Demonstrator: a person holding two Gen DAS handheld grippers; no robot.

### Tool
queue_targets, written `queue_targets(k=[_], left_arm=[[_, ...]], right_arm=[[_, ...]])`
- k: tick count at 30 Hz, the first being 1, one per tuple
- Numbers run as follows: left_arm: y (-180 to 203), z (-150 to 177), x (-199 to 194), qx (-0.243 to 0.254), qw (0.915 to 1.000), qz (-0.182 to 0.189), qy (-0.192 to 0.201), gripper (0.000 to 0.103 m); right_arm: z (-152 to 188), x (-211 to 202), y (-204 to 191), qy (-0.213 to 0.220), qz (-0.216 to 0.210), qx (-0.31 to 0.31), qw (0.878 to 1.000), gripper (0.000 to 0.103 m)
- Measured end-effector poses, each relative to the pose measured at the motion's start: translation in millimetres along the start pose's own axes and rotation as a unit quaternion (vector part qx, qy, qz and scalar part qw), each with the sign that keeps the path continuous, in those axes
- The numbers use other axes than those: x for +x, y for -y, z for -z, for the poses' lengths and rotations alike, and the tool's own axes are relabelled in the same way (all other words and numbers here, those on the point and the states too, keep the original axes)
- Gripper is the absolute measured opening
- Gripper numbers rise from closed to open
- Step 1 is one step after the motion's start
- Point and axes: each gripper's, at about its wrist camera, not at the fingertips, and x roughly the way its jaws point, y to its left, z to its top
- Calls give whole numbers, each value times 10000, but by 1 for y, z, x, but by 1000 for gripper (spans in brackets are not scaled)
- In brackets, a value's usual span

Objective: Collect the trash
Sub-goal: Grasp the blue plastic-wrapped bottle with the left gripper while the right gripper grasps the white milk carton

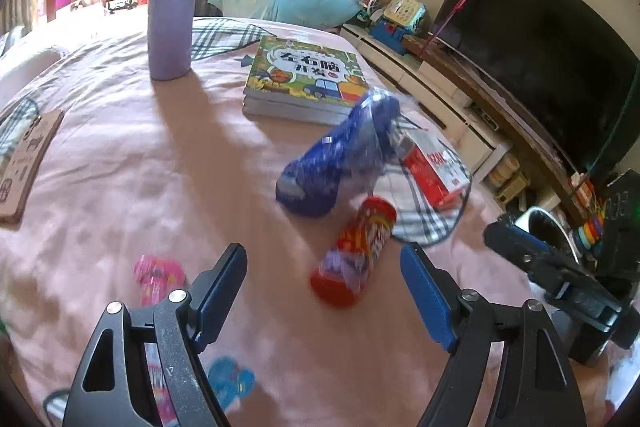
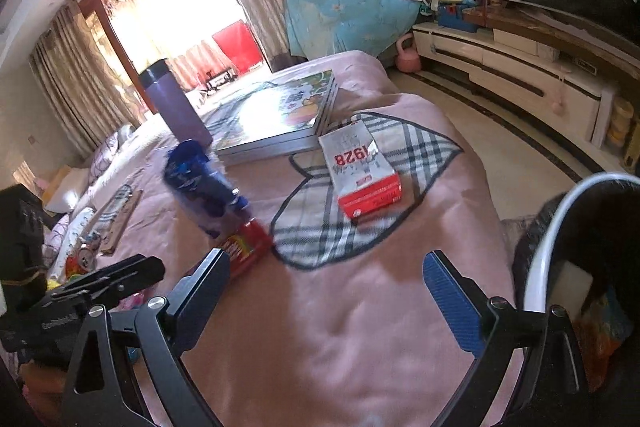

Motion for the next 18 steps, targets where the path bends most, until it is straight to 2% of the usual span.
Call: queue_targets(k=[14, 17, 18], left_arm=[[5, -38, 63, 127, 9997, -185, 95, 79], [0, -38, 67, 28, 9998, -88, 162, 72], [0, -38, 67, 21, 9999, -28, 166, 61]], right_arm=[[-46, 75, 2, -572, 494, -440, 9962, 97], [-47, 90, -1, -723, 454, -524, 9950, 94], [-47, 93, -1, -763, 429, -534, 9947, 89]])
